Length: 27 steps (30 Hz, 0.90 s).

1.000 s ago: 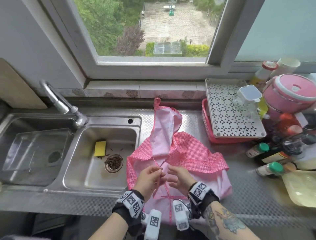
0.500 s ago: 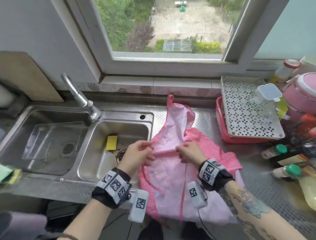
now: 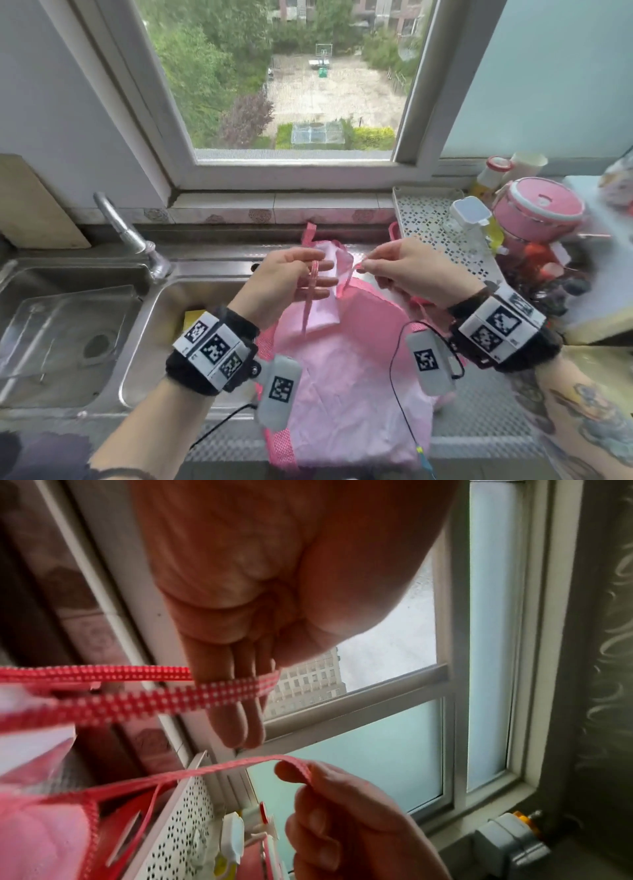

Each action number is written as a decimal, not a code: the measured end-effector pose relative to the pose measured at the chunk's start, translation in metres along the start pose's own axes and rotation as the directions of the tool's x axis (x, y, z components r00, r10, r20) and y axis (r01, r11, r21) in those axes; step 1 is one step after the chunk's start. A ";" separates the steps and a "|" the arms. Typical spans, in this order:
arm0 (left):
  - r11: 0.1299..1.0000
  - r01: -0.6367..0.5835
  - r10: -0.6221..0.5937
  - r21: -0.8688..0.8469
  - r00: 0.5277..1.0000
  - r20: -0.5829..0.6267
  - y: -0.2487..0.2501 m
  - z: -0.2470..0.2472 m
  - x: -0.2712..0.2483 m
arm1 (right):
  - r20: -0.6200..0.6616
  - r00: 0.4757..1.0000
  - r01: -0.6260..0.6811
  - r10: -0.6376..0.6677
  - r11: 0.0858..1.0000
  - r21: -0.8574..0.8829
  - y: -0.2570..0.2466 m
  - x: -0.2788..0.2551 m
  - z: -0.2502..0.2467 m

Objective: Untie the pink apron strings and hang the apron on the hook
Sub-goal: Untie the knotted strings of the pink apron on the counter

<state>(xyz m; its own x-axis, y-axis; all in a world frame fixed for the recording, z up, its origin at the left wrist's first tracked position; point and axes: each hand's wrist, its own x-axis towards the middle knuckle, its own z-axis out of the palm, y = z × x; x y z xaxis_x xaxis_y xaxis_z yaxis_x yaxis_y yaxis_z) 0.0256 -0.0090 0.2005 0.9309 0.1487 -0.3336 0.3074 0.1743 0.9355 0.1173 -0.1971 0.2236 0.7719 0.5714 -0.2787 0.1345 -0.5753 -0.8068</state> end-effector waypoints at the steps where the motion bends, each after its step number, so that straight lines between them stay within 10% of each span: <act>1: 1.000 -0.004 0.005 -0.024 0.999 0.043 -0.004 0.003 0.001 | 0.011 1.000 -0.003 0.004 0.998 -0.062 0.005 -0.003 0.005; 10: 0.857 -0.301 0.310 0.419 0.950 0.048 -0.023 0.043 0.039 | 0.430 0.902 0.177 0.030 0.883 -0.434 0.053 -0.040 0.100; 15: 0.966 -0.214 0.177 -0.145 0.957 -0.230 -0.016 0.037 0.061 | 0.290 0.952 0.062 0.096 0.868 -0.492 0.089 -0.043 0.116; 17: 0.974 -0.162 0.142 -0.157 0.981 -0.134 -0.022 0.032 0.068 | 0.279 0.947 0.005 0.157 0.865 -0.501 0.104 -0.046 0.122; 20: 0.925 -0.166 0.102 0.343 0.975 0.198 -0.047 0.028 0.066 | 0.365 0.918 0.029 0.154 0.893 -0.449 0.104 -0.052 0.131; 24: 0.610 -0.327 -0.126 0.722 0.859 0.496 -0.081 0.023 0.043 | 0.238 0.971 0.061 0.011 0.955 -0.292 0.079 -0.042 0.115; 27: 0.655 -0.305 -0.264 0.691 0.765 0.588 -0.092 0.016 0.027 | 0.067 0.995 0.078 -0.067 0.982 -0.173 0.069 -0.023 0.093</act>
<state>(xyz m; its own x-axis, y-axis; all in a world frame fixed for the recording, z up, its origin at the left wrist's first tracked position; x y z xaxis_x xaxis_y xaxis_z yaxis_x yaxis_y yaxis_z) 0.0252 -0.0366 0.1072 0.7470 -0.5043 -0.4332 0.0533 -0.6040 0.7952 0.0507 -0.1952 0.1263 0.7177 0.6467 -0.2585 0.2994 -0.6216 -0.7238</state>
